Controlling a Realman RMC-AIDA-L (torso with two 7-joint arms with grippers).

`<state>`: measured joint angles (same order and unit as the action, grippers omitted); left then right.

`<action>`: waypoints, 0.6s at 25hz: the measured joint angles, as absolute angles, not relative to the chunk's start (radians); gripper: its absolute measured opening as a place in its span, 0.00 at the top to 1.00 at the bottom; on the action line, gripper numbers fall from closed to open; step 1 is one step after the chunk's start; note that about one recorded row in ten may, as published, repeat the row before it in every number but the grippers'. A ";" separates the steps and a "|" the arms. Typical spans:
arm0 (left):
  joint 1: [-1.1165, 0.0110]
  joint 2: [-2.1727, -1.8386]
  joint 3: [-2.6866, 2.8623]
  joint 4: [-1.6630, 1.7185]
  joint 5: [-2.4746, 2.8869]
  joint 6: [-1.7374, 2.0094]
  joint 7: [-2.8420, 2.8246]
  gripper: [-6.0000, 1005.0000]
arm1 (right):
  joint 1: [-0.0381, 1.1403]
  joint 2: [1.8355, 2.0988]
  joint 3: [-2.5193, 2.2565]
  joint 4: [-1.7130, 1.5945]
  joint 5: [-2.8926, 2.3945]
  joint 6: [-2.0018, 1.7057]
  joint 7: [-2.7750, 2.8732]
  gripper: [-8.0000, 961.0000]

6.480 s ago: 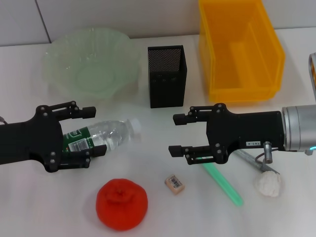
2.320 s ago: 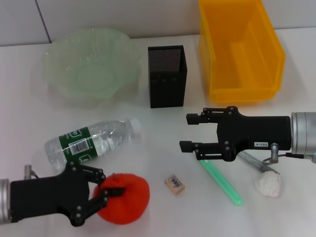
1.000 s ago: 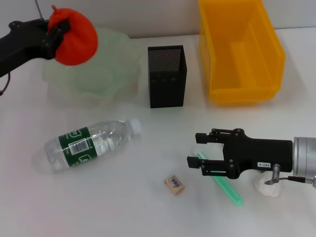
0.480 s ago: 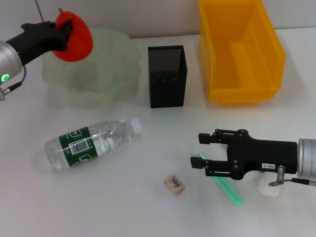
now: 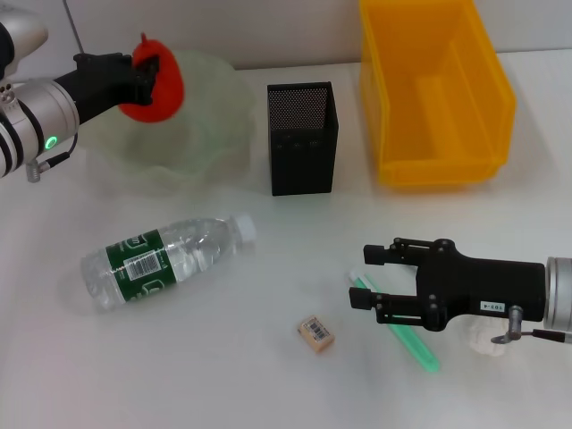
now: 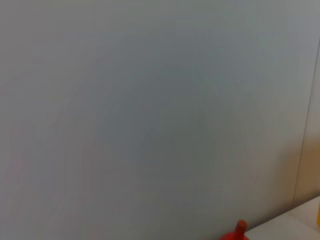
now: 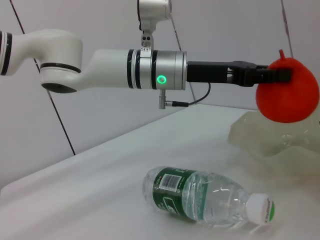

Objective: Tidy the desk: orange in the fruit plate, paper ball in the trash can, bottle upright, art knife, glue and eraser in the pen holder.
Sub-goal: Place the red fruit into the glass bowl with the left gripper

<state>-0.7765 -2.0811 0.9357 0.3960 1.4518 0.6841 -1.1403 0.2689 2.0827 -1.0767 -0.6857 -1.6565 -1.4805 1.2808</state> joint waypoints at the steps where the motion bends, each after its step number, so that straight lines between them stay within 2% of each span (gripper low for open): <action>1: -0.777 -2.081 0.936 0.396 1.450 0.683 -1.136 0.90 | 0.269 2.083 -1.077 -0.684 -1.655 -1.480 1.281 0.26; 15: -0.767 -2.079 0.936 0.391 1.342 0.676 -1.084 0.89 | 0.266 2.084 -1.077 -0.674 -1.635 -1.491 1.281 0.26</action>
